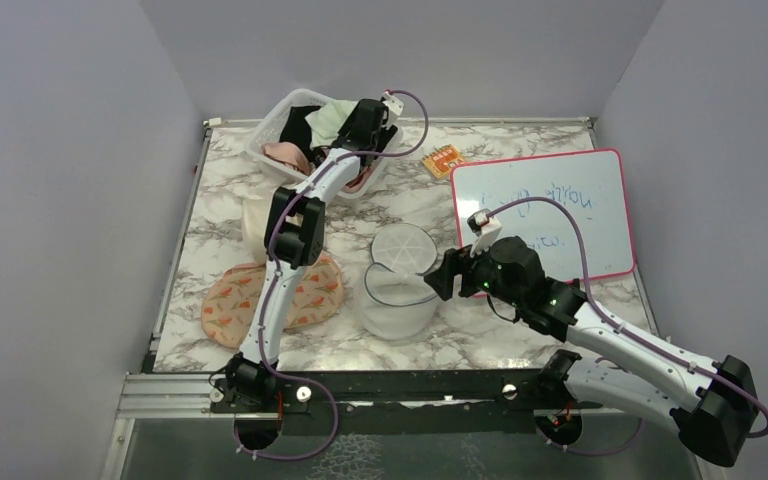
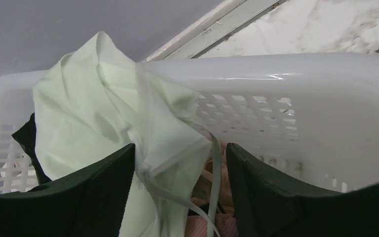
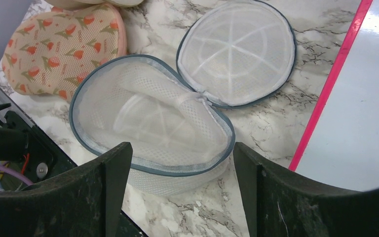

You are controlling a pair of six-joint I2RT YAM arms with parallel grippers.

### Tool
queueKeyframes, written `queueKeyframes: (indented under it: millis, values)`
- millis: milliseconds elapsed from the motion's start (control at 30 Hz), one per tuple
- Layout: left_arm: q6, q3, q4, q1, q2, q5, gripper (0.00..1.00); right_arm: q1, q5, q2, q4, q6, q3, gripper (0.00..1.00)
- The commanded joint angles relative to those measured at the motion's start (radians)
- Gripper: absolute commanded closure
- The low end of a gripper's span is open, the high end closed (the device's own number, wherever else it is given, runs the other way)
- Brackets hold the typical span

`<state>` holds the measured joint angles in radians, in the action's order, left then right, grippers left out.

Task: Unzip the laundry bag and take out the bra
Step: Adjust the bra in the bin.

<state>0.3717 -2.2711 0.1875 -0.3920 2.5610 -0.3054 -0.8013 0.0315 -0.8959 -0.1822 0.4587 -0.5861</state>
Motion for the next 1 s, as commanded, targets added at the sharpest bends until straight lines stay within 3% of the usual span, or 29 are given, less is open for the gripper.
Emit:
queueKeyframes:
  millis: [0, 267, 733, 767, 867, 967]
  values:
    - [-0.008, -0.062, -0.009, 0.018, 0.021, -0.048, 0.48, -0.003, 0.005, 0.02, -0.035, 0.01, -0.035, 0.26]
    - [-0.021, 0.095, 0.005, 0.025, -0.129, -0.038, 0.99, -0.003, -0.008, 0.023, -0.019, 0.028, -0.021, 0.26]
    - [-0.045, 0.447, 0.007, 0.026, -0.446, -0.035, 1.0, -0.003, -0.073, 0.024, 0.01, 0.044, -0.007, 0.27]
    - [-0.047, 0.448, 0.021, 0.026, -0.45, -0.035, 0.94, -0.004, -0.075, 0.03, 0.01, 0.044, -0.006, 0.27]
    - [-0.086, 0.421, 0.091, 0.025, -0.461, -0.04, 0.54, -0.003, -0.075, 0.04, 0.001, 0.046, -0.005, 0.27]
    - [-0.142, 0.434, 0.147, 0.027, -0.508, 0.005, 0.43, -0.004, -0.059, 0.049, -0.014, 0.04, -0.012, 0.27]
